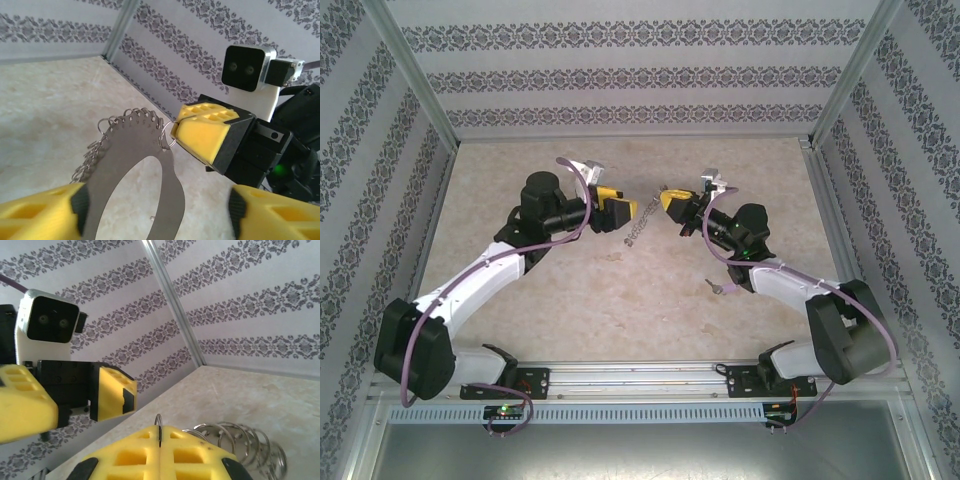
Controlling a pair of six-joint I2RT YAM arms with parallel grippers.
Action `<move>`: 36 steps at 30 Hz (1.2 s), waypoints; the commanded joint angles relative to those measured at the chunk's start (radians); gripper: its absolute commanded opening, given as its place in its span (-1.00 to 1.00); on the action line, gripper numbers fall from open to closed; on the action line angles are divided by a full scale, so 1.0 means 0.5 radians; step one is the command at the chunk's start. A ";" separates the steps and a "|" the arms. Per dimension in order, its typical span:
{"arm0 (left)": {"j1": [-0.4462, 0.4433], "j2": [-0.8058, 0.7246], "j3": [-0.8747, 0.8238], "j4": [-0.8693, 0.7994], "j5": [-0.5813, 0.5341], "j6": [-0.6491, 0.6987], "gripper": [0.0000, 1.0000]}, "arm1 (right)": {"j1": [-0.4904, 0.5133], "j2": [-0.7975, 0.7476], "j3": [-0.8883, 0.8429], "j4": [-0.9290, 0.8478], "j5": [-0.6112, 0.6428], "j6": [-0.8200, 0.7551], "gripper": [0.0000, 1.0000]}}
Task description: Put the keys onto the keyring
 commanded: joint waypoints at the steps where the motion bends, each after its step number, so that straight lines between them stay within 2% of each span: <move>1: 0.018 0.034 0.072 0.117 0.174 -0.032 0.30 | -0.016 0.040 0.033 0.295 -0.134 0.130 -1.00; 3: 0.015 0.049 0.080 0.142 0.212 -0.051 0.21 | -0.016 0.070 0.030 0.348 -0.148 0.166 -1.00; 13: 0.018 0.160 0.081 0.332 0.322 -0.212 0.05 | -0.004 0.132 0.045 0.452 -0.223 0.280 -1.00; 22: 0.018 0.221 0.095 0.453 0.366 -0.339 0.09 | 0.038 0.125 0.057 0.444 -0.234 0.299 -1.00; 36: 0.017 0.289 0.090 0.581 0.415 -0.445 0.01 | 0.091 0.174 0.131 0.407 -0.225 0.300 -1.00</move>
